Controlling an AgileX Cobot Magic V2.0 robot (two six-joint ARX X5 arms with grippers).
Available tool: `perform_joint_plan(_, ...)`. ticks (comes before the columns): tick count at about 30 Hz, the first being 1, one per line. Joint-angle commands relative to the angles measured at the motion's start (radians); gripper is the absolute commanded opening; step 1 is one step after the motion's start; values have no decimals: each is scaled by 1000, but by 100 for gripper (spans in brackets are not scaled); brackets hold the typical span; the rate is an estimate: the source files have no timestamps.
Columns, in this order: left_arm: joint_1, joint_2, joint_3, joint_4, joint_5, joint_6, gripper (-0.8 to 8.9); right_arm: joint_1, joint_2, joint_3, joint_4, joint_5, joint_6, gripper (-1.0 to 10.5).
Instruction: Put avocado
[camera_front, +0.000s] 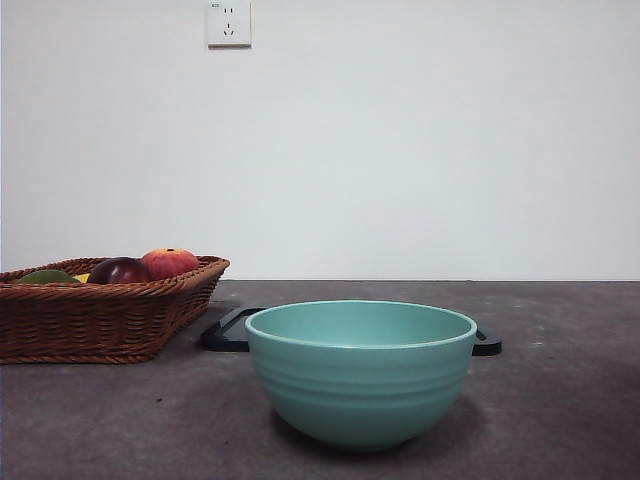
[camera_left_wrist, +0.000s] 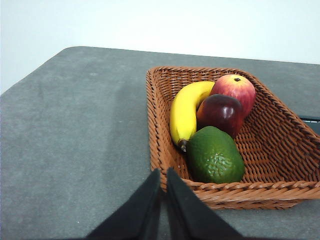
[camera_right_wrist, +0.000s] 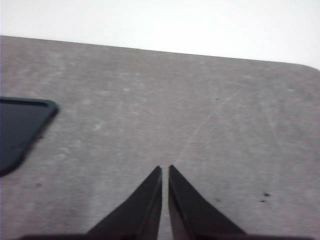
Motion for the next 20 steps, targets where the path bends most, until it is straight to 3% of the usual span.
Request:
perform_joint_plan(1, 2, -1, -20, 0, -1, -7, 17, 1, -3, -5, 11, -29, 117, 18)
perform_joint_plan(12, 2, -1, 73, 75, -5, -82, 17, 1, -3, 3, 117, -35, 275, 15)
perform_joint_plan(20, 2, 33, 214, 75, -16, -149, 17, 1, -2, 138, 105, -46, 400, 14)
